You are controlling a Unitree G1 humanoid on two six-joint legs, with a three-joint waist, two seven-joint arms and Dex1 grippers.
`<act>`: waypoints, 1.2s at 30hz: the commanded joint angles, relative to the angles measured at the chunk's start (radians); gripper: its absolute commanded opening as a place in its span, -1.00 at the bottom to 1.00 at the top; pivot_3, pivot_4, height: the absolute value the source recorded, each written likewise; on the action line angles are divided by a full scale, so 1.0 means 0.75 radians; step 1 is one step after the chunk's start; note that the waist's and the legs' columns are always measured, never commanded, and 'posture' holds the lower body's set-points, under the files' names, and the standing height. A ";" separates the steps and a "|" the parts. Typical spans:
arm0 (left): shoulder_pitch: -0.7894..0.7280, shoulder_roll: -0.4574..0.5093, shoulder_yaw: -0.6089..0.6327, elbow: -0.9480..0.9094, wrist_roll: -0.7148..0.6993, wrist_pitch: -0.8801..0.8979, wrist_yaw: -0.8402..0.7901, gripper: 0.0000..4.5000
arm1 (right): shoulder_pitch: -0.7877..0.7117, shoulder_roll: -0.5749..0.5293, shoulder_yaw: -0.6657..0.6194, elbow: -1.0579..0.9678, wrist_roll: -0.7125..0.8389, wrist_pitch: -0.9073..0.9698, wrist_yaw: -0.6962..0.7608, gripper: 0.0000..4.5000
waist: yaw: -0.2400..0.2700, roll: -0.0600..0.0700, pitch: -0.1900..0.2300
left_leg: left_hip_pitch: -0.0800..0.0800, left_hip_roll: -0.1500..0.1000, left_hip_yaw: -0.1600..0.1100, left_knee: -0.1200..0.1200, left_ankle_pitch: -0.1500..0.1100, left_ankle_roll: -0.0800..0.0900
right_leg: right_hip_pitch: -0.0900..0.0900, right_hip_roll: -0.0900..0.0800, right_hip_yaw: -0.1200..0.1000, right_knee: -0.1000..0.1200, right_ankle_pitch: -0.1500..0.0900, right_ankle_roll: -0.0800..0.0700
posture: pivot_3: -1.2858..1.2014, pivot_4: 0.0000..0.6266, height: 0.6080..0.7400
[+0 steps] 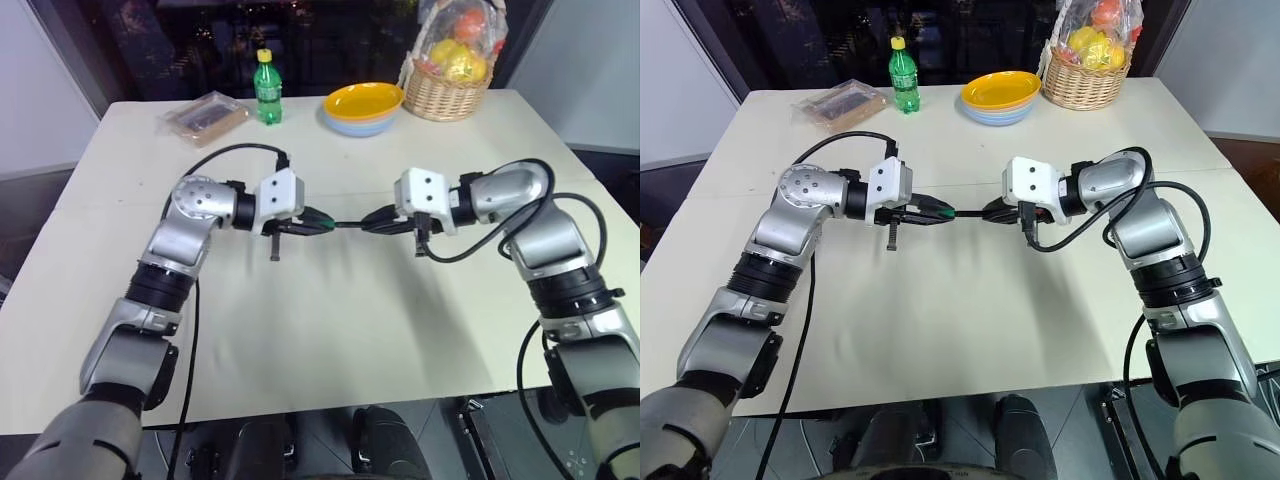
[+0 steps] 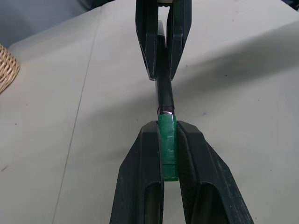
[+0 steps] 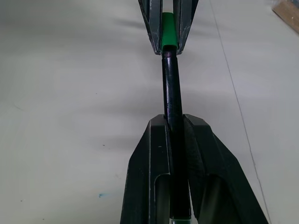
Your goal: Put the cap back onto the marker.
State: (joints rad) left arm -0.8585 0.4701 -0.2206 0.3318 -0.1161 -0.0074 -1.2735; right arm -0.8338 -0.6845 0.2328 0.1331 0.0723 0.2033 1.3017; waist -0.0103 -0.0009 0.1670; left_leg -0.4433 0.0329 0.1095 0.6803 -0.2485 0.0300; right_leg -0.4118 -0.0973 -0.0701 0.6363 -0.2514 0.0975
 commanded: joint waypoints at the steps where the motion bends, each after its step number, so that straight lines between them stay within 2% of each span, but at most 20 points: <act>1: -0.015 -0.018 -0.007 -0.020 0.018 -0.087 0.028 -1.00 | -0.063 0.037 0.014 -0.058 0.035 0.023 0.020 -0.97 | 0.000 0.000 0.000 | 0.000 0.000 0.000 0.000 0.000 0.000 | 0.000 0.000 0.000 0.000 0.000 0.000 | 0.03 -0.52 1.00; 11: -0.022 -0.020 -0.026 0.043 0.086 -0.236 0.027 -1.00 | -0.079 0.068 0.054 -0.078 0.058 0.155 0.094 -0.97 | 0.000 0.000 0.000 | 0.000 0.000 0.000 0.000 0.000 0.000 | 0.000 0.000 0.000 0.000 0.000 0.000 | 0.03 -0.52 1.00; 21: -0.019 -0.022 -0.024 0.074 0.091 -0.266 0.043 -1.00 | -0.081 0.136 0.050 -0.176 0.098 0.328 0.079 -0.97 | 0.000 0.000 0.000 | -0.001 0.000 0.000 0.000 -0.001 0.002 | -0.001 0.000 0.000 0.001 0.000 0.000 | 0.03 -0.52 1.00; 36: -0.010 -0.047 0.015 0.044 0.030 -0.124 0.030 -1.00 | -0.072 0.163 0.113 -0.273 -0.036 0.199 -0.023 -0.97 | -0.001 0.000 0.000 | -0.001 0.000 0.000 0.000 -0.001 0.002 | -0.002 0.000 0.000 0.001 0.000 0.000 | 0.03 -0.52 1.00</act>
State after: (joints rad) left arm -0.8505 0.4717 -0.2102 0.3997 -0.0607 -0.1001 -1.2679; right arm -0.8640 -0.6201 0.2842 0.0442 -0.0133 0.4218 1.2639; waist -0.0109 -0.0008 0.1670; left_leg -0.4443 0.0329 0.1097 0.6804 -0.2493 0.0315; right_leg -0.4131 -0.0973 -0.0701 0.6372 -0.2514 0.0975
